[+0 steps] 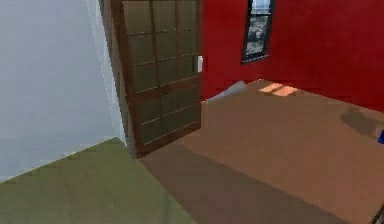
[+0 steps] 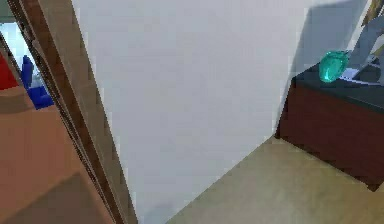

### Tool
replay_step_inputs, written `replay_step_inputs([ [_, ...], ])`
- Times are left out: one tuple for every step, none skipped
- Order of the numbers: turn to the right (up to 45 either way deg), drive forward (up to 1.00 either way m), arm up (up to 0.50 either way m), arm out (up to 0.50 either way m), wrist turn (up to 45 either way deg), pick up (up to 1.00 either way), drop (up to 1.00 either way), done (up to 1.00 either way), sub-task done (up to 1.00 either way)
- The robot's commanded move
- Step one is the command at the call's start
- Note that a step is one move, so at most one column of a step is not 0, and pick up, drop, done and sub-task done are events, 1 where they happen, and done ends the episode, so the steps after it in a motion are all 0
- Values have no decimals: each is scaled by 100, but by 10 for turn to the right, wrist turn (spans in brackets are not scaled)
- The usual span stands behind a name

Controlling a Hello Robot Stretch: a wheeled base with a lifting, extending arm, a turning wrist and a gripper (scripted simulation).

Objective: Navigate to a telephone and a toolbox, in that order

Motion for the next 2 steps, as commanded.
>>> replay_step_inputs([
  [0,50,0,0,0,0,0,0,0],
  [420,0,0,0,0,0,0,0,0],
])
